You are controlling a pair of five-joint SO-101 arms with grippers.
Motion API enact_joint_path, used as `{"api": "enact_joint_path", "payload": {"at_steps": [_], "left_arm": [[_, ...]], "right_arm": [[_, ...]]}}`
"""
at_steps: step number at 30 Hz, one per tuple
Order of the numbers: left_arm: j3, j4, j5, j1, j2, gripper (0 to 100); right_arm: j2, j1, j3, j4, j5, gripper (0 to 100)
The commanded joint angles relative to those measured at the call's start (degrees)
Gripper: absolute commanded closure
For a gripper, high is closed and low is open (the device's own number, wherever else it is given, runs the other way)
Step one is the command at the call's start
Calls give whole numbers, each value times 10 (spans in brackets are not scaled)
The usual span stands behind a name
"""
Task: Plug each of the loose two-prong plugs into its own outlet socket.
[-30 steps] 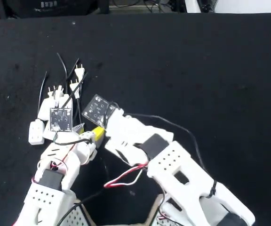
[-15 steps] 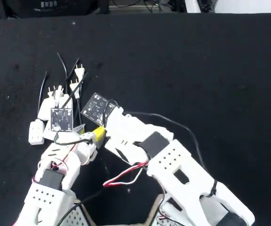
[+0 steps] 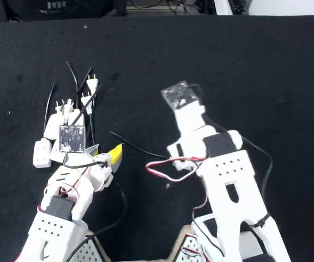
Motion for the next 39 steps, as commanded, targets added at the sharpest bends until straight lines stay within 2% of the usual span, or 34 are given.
{"api": "enact_joint_path", "payload": {"at_steps": [1,6,9,17,22,28,39], "left_arm": [[-10,2,-1,-1,-5,780],[-9,2,-1,-2,-5,780],[-9,2,-1,-2,-5,780],[-8,2,-1,-2,-5,780],[-8,2,-1,-2,-5,780],[-9,2,-1,-2,-5,780],[-9,2,-1,-2,-5,780]], "right_arm": [[1,19,-6,11,-25,987],[1,-7,4,112,120,988],[1,-4,6,136,151,988],[106,80,32,40,190,988],[183,115,-14,32,214,988],[252,156,-46,-36,216,988],[349,164,-160,-60,211,988]]}}
